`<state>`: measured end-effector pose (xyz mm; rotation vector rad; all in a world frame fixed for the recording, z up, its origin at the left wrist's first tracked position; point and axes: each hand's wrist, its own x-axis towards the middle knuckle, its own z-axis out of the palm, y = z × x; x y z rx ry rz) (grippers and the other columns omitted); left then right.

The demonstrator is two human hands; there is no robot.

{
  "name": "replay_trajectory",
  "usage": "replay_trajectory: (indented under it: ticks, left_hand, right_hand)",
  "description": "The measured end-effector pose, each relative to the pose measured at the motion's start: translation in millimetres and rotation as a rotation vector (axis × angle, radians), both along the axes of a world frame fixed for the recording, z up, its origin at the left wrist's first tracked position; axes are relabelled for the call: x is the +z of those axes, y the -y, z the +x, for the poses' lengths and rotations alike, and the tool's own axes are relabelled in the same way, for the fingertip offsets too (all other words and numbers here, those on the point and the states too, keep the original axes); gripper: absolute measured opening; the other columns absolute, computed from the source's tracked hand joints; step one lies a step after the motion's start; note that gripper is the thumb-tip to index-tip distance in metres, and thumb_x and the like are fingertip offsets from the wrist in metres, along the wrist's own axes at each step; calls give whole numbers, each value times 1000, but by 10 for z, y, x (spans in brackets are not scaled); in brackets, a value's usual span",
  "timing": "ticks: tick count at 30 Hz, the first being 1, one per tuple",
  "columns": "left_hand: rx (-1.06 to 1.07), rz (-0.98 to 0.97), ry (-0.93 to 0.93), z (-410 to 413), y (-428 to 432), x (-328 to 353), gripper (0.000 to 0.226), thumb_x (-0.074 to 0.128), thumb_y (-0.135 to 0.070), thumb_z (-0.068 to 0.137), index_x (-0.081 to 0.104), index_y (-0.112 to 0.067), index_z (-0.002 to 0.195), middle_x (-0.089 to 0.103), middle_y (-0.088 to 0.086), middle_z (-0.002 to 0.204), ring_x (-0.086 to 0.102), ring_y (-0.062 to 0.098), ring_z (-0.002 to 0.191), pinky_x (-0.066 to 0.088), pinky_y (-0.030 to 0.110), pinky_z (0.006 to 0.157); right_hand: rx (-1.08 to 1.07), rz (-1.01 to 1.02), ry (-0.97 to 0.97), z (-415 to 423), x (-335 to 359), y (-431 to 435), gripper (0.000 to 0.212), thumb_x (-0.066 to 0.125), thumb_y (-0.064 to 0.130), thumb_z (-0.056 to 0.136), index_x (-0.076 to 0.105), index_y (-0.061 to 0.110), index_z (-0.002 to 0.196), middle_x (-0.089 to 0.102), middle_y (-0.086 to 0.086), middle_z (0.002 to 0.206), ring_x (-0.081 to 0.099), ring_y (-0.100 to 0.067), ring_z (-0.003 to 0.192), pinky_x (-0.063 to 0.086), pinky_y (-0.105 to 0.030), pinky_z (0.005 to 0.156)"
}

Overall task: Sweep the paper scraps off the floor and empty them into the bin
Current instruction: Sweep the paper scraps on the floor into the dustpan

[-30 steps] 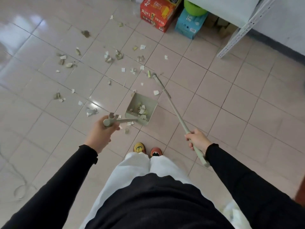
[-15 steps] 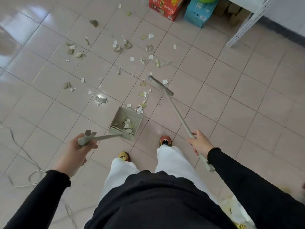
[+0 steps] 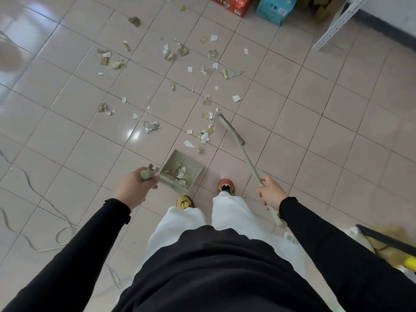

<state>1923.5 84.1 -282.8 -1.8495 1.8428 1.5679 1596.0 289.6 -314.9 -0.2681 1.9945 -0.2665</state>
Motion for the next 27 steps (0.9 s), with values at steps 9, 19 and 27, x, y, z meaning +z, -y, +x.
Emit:
replay_trajectory:
  ticks: [9,19,27]
  left_hand:
    - [27,5,12,-280,-32,-162,14,57,-25,98,65,-17,106,75,11,91,45,17,50,37,25,45]
    - [15,-36,27,-409,-115,-261,19,58,-27,98,63,-9,99,74,14,93,49,21,57,42,31,56]
    - [90,-23,-8,-292,-180,-277,16,61,-25,96,64,-9,98,73,19,95,48,21,59,44,32,55]
  right_hand:
    - [348,124,-93,128,-168,233,52,37,14,95,38,22,147,61,-13,127,54,-26,86,52,-38,80]
    - [412,150,119,205,636,-317,49,39,15,97,45,30,144,61,-9,89,45,-16,54,41,-30,48]
    - [380,31,-32,384,248,166,49,38,13,96,44,12,145,61,-14,128,49,-10,68,45,-23,62]
